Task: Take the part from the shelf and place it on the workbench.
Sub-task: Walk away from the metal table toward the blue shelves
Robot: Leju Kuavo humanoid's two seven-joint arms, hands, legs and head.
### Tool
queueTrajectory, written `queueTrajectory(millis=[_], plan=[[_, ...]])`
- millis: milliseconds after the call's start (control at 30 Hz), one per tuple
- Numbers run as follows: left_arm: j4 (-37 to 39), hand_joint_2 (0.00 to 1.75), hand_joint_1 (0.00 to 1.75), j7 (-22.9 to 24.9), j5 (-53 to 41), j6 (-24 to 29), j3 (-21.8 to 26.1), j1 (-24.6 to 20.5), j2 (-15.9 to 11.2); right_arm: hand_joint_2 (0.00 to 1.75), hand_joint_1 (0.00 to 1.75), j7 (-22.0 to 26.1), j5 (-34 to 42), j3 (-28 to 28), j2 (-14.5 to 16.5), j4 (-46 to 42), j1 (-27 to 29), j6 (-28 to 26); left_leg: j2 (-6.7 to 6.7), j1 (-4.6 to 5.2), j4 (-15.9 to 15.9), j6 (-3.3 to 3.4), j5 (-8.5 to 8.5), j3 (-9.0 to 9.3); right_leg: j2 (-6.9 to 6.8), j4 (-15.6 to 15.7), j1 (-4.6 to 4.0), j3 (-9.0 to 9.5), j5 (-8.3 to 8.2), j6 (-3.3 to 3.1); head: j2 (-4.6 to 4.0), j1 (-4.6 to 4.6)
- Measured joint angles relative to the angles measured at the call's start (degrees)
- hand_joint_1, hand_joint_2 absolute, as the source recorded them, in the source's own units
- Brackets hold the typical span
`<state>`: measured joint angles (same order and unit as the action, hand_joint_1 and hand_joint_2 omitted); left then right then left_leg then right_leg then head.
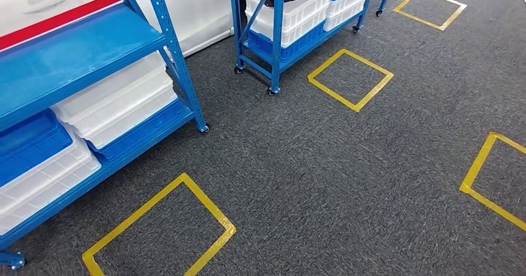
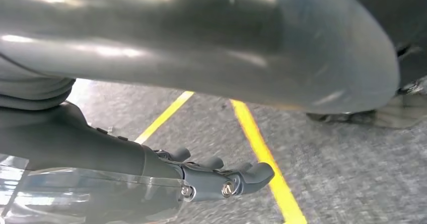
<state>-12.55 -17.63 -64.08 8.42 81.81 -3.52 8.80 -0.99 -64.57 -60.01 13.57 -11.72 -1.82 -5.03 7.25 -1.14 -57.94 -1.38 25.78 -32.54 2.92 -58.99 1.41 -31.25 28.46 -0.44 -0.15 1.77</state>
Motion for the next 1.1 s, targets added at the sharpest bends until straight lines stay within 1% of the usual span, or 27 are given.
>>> queueTrajectory(millis=[33, 67, 133, 167, 200, 233, 267, 300, 367, 400, 433, 500, 533, 567, 633, 667, 700, 733, 767, 800, 867, 900, 933, 1000, 1033, 1067, 1100], plan=[[0.0, 0.0, 0.0, 0.0, 0.0, 0.0, 0.1, 0.1, 0.0, 0.0, 0.0, -0.1, 0.0, 0.0, 0.0, 0.0, 0.0, 0.0, -0.7, -0.04, -0.6, -0.25, 0.44, -0.32, -0.71, 0.3, 0.05, 0.08, -0.19, -0.5, 0.0, 0.01], [0.0, 0.0, 0.0, 0.1, 0.1, 0.0, 0.1, 0.1, 0.0, 0.0, 0.0, -0.2, -0.1, 0.0, 0.0, 0.0, 0.0, 0.0, -2.07, -0.01, -2.3, -0.41, 1.58, -1.11, -1.52, 0.5, 0.09, 0.11, -0.37, -0.96, 0.0, 0.01], [0.0, 0.0, 0.0, 0.2, 0.2, 0.0, 0.2, 0.0, 0.0, 0.0, 0.0, -0.3, -0.1, 0.0, 0.0, 0.0, 0.3, 0.0, -5.39, 0.05, -9.0, -0.57, 5.45, -4.17, -3.19, 0.7, -0.22, 0.08, -0.42, -1.54, 0.0, 0.01], [0.0, 0.0, 0.0, 0.2, 0.2, 0.0, 0.3, -0.1, 0.0, 0.0, 0.0, -0.3, -0.1, 0.0, 0.0, 0.0, 0.4, 0.0, -6.24, 0.03, -12.9, -0.67, 7.25, -5.93, -4.12, 0.7, -0.44, 0.05, -0.36, -1.69, 0.0, 0.01], [0.0, 0.0, 0.0, 0.2, 0.3, 0.0, 0.3, -0.1, 0.0, 0.0, 0.0, -0.3, -0.1, 0.0, 0.0, 0.0, 0.5, 0.0, -6.61, 0.02, -15.6, -0.71, 8.14, -7.06, -5.03, 0.7, -0.63, 0.04, -0.28, -1.78, 0.0, 0.01], [0.0, 0.0, 0.0, 0.2, 0.4, 0.0, 0.4, -0.1, 0.0, 0.0, 0.0, -0.3, -0.1, 0.0, 0.0, 0.0, 0.5, 0.0, -6.8, 0.02, -16.3, -0.7, 7.93, -7.18, -5.9, 0.6, -0.77, 0.07, -0.2, -1.83, 0.0, 0.02], [0.0, 0.0, 0.0, 0.2, 0.4, 0.0, 0.5, 0.0, 0.0, 0.0, 0.0, -0.3, -0.1, 0.0, 0.0, 0.0, 0.4, 0.0, -7.05, 0.03, -14.7, -0.62, 6.72, -6.14, -6.68, 0.5, -0.84, 0.13, -0.09, -1.82, 0.0, 0.01], [0.0, 0.0, 0.0, 0.2, 0.5, 0.0, 0.6, 0.1, 0.0, 0.0, 0.0, -0.3, -0.1, 0.0, 0.0, 0.0, 0.4, 0.1, -7.76, 0.07, -11.1, -0.46, 4.87, -4.1, -7.39, 0.5, -0.89, 0.24, 0.05, -1.74, 0.0, 0.02], [-0.1, 0.0, 0.0, 0.2, 0.5, 0.0, 0.7, 0.0, 0.0, 0.0, 0.0, -0.3, -0.1, 0.0, 0.0, 0.0, 0.4, 0.3, -10.29, 0.38, -3.6, 0.13, 2.24, -0.13, -8.63, 0.3, -1.13, 0.49, 0.39, -1.34, 0.0, 0.0], [-0.1, 0.0, 0.0, 0.3, 0.5, 0.0, 0.8, -0.2, 0.0, 0.0, 0.0, -0.3, -0.1, 0.0, 0.0, 0.0, 0.4, 0.3, -11.14, 0.57, -1.5, 0.46, 1.69, 0.89, -9.19, 0.2, -1.25, 0.61, 0.52, -1.06, 0.0, 0.01], [-0.1, 0.0, 0.0, 0.3, 0.5, 0.0, 0.8, -0.2, 0.0, 0.0, 0.0, -0.3, -0.1, 0.0, 0.0, 0.0, 0.3, 0.3, -11.36, 0.77, -0.7, 0.77, 1.64, 1.12, -9.73, 0.2, -1.31, 0.73, 0.61, -0.76, 0.0, 0.0], [-0.1, 0.0, 0.0, 0.3, 0.5, 0.0, 0.9, -0.1, 0.0, 0.0, 0.0, -0.3, -0.1, 0.0, 0.0, 0.0, 0.0, 0.3, -10.1, 0.77, -0.3, 1.41, 1.28, 1.14, -10.49, 0.3, -1.24, 1.07, 0.7, -0.12, 0.0, 0.01], [-0.1, 0.0, 0.0, 0.3, 0.5, 0.0, 0.9, 0.0, 0.0, 0.0, 0.0, -0.3, -0.1, 0.0, 0.0, 0.0, -0.1, 0.3, -9.53, 0.66, 0.0, 1.8, 1.02, 1.31, -9.82, 0.0, -1.13, 1.14, 1.08, 0.22, 0.0, 0.0], [-0.1, 0.0, 0.0, 0.3, 0.5, 0.0, 0.9, 0.0, 0.1, 0.0, 0.0, -0.3, -0.1, 0.0, 0.0, 0.0, -0.1, 0.3, -8.95, 0.49, 0.3, 2.21, 0.68, 1.45, -8.38, -1.2, -1.01, 0.73, 2.1, 0.51, 0.0, -0.01], [-0.1, 0.0, 0.0, 0.3, 0.5, 0.0, 0.9, -0.1, 0.1, 0.0, 0.0, -0.3, -0.1, 0.0, 0.0, 0.0, 0.0, 0.3, -7.76, 0.33, 0.7, 2.78, 0.18, 1.34, -4.74, -7.2, -0.71, -1.98, 5.78, 0.9, 0.0, -0.02], [-0.1, 0.0, 0.0, 0.3, 0.5, 0.0, 0.9, -0.1, 0.1, 0.0, 0.0, -0.3, -0.1, 0.0, 0.0, 0.0, 0.1, 0.3, -7.04, 0.35, 0.6, 2.91, 0.06, 1.15, -3.73, -11.1, -0.63, -3.94, 7.6, 0.98, 0.0, -0.01], [-0.1, 0.0, 0.0, 0.3, 0.5, 0.0, 0.9, -0.2, 0.1, 0.0, 0.0, -0.3, -0.1, 0.0, 0.0, 0.0, 0.1, 0.3, -6.24, 0.37, 0.6, 2.94, 0.0, 1.03, -3.33, -14.3, -0.58, -5.56, 8.56, 1.05, 0.0, -0.01], [-0.1, 0.0, 0.0, 0.3, 0.5, 0.0, 0.9, -0.1, 0.1, 0.0, 0.0, -0.3, -0.1, 0.0, 0.0, 0.0, 0.2, 0.3, -5.4, 0.38, 0.6, 2.92, -0.04, 1.0, -3.2, -15.6, -0.56, -6.38, 8.36, 1.08, 0.0, -0.02], [-0.1, 0.0, 0.0, 0.3, 0.5, 0.0, 0.9, -0.1, 0.1, 0.0, 0.0, -0.3, -0.1, 0.0, 0.0, 0.0, 0.2, 0.3, -4.5, 0.37, 0.5, 2.86, -0.04, 1.03, -3.07, -14.7, -0.53, -6.13, 6.95, 1.06, 0.0, -0.01], [-0.1, 0.0, 0.0, 0.3, 0.6, 0.0, 1.0, 0.0, 0.1, 0.0, 0.0, -0.3, -0.1, 0.0, 0.0, 0.0, 0.2, 0.3, -3.61, 0.36, 0.4, 2.77, -0.03, 1.09, -2.68, -11.7, -0.46, -4.88, 4.7, 0.99, 0.0, -0.02], [-0.1, 0.0, 0.0, 0.3, 0.6, 0.0, 1.0, -0.1, 0.2, 0.0, 0.0, -0.3, -0.1, 0.0, -0.1, 0.0, 0.4, 0.3, -2.01, 0.41, 0.1, 2.35, 0.07, 0.96, -0.25, -4.0, -0.22, -1.7, 0.77, 0.75, 0.0, -0.01], [-0.1, 0.0, 0.0, 0.3, 0.7, 0.0, 1.0, -0.1, 0.2, 0.0, 0.0, -0.3, -0.1, 0.0, -0.1, 0.0, 0.4, 0.3, -1.32, 0.46, -0.1, 2.0, 0.09, 0.77, 0.71, -1.5, -0.16, -0.72, -0.16, 0.66, 0.0, -0.01], [-0.1, 0.0, 0.0, 0.3, 0.8, 0.0, 1.0, -0.2, 0.2, 0.0, 0.0, -0.3, -0.1, 0.0, -0.1, 0.0, 0.4, 0.3, -0.75, 0.49, -0.1, 1.61, 0.07, 0.53, 1.28, -0.3, -0.2, -0.34, -0.37, 0.55, 0.0, 0.0], [-0.1, 0.0, 0.0, 0.3, 0.9, 0.0, 1.0, 0.0, 0.2, 0.0, 0.0, -0.3, -0.1, 0.0, -0.1, 0.0, 0.3, 0.3, 0.35, 0.42, 0.0, 0.79, -0.07, 0.2, 0.28, -0.1, -0.33, -0.24, -0.43, 0.12, 0.0, 0.0], [-0.2, 0.0, 0.0, 0.3, 0.9, 0.0, 1.0, 0.1, 0.2, 0.0, 0.0, -0.3, -0.1, 0.0, -0.1, 0.0, 0.2, 0.3, -0.02, 0.39, -0.2, 0.5, 0.06, 0.08, -0.38, 0.2, -0.29, -0.11, -0.57, -0.24, 0.0, 0.0], [-0.2, 0.0, 0.0, 0.3, 0.9, 0.0, 1.0, 0.2, 0.2, 0.0, 0.0, -0.3, -0.1, 0.0, -0.1, 0.0, 0.2, 0.3, -1.32, 0.42, -1.0, 0.26, 0.69, -0.33, -1.07, 0.4, -0.22, 0.01, -0.71, -0.57, 0.0, 0.01], [-0.2, 0.0, 0.0, 0.3, 1.0, 0.0, 1.1, 0.2, 0.2, 0.0, 0.0, -0.3, -0.2, 0.0, -0.1, 0.0, 0.2, 0.3, -2.99, 0.46, -3.0, 0.08, 1.94, -1.18, -1.85, 0.7, -0.15, 0.09, -0.81, -0.94, 0.0, 0.01]])
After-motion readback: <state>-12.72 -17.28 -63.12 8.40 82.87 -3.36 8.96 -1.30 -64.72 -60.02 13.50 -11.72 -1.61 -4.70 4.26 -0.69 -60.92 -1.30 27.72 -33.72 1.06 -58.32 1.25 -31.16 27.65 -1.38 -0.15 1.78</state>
